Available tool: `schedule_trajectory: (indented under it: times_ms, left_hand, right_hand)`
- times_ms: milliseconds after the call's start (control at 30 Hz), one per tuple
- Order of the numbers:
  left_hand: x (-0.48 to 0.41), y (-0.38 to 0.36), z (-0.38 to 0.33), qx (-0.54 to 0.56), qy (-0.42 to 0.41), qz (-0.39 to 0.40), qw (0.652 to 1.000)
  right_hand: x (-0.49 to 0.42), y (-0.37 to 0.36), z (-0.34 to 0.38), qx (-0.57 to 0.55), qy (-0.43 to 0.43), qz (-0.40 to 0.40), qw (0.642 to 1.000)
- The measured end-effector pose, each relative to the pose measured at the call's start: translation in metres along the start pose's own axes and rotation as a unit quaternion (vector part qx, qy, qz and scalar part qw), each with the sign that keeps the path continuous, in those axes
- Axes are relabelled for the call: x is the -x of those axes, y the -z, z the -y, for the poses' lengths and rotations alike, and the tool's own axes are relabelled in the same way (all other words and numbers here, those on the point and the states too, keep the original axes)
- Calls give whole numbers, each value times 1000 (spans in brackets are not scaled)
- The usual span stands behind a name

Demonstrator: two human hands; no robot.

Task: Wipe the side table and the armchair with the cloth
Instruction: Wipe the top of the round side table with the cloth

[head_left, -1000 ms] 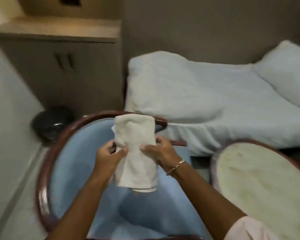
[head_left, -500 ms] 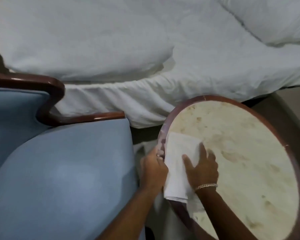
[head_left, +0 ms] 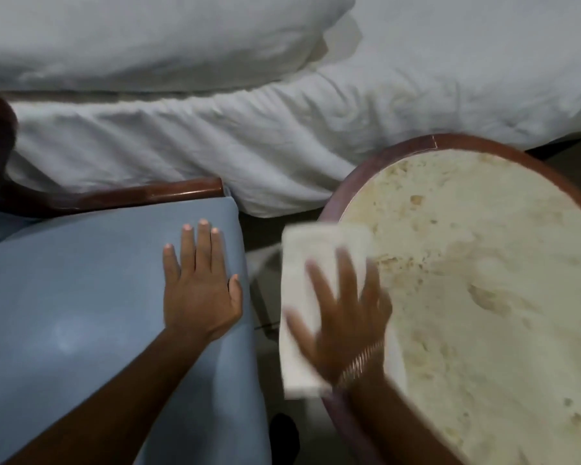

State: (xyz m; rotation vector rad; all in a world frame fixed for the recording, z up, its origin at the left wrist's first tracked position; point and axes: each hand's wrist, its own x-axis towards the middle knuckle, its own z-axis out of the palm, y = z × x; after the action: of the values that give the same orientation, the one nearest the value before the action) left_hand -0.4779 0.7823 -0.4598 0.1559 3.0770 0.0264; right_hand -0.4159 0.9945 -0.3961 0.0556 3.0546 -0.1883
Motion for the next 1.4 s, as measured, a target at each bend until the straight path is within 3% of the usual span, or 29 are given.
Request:
schedule_trajectory:
  times_ms: [100,200,233,333,400,467,567,667,700,733,767,833,867,933,1000,1067,1133,1200,1267,1333,1400]
  left_hand:
    - [3,4,-2,1,4,12,1000]
    - [1,-1,-1,2,-4,16,1000]
    - [0,-5,1,4,-5,12,1000]
    - [0,-1,-1,5,0,16,1000]
    - [2,8,0,14,1,33,999]
    - [-1,17,-5,43,20,48,998]
    - [-7,35,-43,138,56,61,987]
    - [-3,43,-112,168,-71,49,982]
    - [1,43,-135,162,-123,52,978]
    - [5,42,-154,155,-162,56,973]
    - [8,42,-170,150,-186,59,969]
    - [9,42,-190,149,-200,59,967]
    - [7,41,-195,143,-201,58,967]
    - [4,37,-200,119,-207,54,970]
    - [-3,30,-202,112,-200,40,973]
    - [-19,26,-212,109,-175,23,978]
    - [-44,27,-236,105,-125,11,987]
    - [-63,36,-264,116,-48,23,992]
    - [-66,40,-280,127,-2,25,992]
    - [-49,41,-273,118,-7,19,993]
    - [-18,40,-251,126,-21,11,992]
  right_hand:
    - [58,9,-25,-16,-26,-4,1000]
    - [-44,18,-50,-53,-208,-12,977]
    - [-84,22,-49,-63,-225,3,972]
    - [-90,1,-19,15,-76,-30,997]
    - [5,-7,-13,27,22,-25,999]
    - [104,1,-48,3,32,-3,999]
    - [140,28,-140,34,-85,16,996]
    - [50,45,-183,7,-339,-22,941]
    - [21,45,-181,1,-356,-9,934]
    - [8,37,-180,20,-288,9,957]
    - [10,26,-176,32,-159,13,987]
    - [58,11,-179,41,62,20,997]
    - [91,9,-194,33,75,16,996]
    - [131,21,-247,36,1,23,999]
    - [111,37,-312,42,-124,9,991]
    - [31,50,-348,9,-280,-3,960]
    - [-67,51,-344,-5,-338,-40,940]
    - [-144,43,-308,2,-232,-40,972]
    - [-163,32,-257,26,-51,-37,998]
    - [-108,23,-239,37,81,-37,995]
    - [-33,28,-262,12,87,-16,996]
